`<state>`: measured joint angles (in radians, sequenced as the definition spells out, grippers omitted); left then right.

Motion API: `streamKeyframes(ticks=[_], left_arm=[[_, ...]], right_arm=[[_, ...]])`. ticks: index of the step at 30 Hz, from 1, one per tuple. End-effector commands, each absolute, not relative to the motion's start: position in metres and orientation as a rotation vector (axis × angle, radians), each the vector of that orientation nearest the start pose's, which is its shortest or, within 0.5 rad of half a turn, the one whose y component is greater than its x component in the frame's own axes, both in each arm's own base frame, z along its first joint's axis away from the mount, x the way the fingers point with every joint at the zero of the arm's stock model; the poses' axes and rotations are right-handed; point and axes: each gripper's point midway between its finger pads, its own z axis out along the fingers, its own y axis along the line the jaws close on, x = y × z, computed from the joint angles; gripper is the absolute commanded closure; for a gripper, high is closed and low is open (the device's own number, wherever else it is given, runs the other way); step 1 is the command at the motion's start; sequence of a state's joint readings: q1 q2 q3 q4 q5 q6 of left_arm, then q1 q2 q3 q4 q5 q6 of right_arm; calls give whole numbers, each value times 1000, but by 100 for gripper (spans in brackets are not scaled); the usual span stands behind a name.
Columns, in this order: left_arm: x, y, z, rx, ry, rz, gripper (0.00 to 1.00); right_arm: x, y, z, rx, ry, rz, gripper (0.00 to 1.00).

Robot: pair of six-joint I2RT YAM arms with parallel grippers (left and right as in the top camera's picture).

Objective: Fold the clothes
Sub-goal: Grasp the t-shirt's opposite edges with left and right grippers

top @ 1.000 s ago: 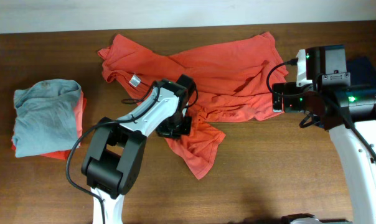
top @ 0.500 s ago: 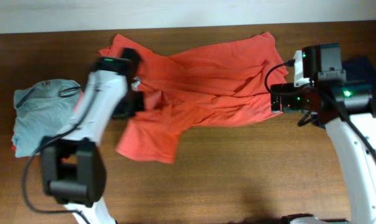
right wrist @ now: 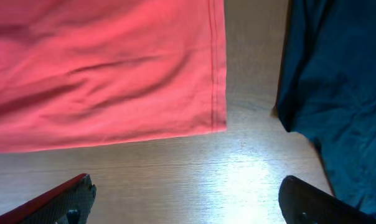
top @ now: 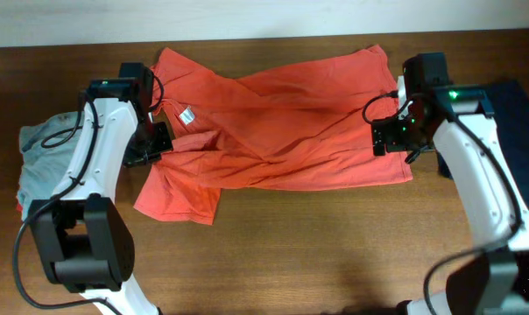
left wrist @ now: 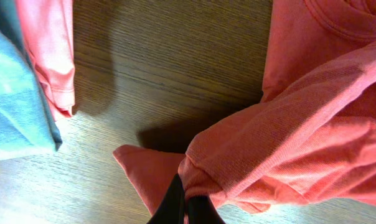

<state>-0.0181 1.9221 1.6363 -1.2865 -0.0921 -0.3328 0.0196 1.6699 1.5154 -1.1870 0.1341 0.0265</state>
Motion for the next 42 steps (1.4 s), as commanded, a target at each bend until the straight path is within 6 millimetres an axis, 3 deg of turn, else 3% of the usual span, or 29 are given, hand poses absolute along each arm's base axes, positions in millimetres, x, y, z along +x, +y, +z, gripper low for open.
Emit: streamKeyframes(ticks=[1,8,12,15,23,35,39,42], left_arm=[[364,18,111,-467,3060,204,100],[364,21,111,-467,3055,237,100],[364,21,111,-466,3053,237,100],[366,21,111,-466,3048,234,100],[366,21,111,-466,3048,229,100],[366,21,111,-466,3048,229,100],[366,20,111,-465,3048,229,100],[366,20,111,-466,3048,229,100]], right_arm=[[350,-31,126,96,2992,-206,1],[350,-48,78,195,3090,-158,1],[348,-51,51,289,3117,16,0],[351,-46,41,311,3116,113,4],[361,-47,31,304,3076,106,7],[340,-44,-10,306,3088,108,9],[338,-43,-11,307,3092,108,21],[338,-43,-11,308,3093,109,47]])
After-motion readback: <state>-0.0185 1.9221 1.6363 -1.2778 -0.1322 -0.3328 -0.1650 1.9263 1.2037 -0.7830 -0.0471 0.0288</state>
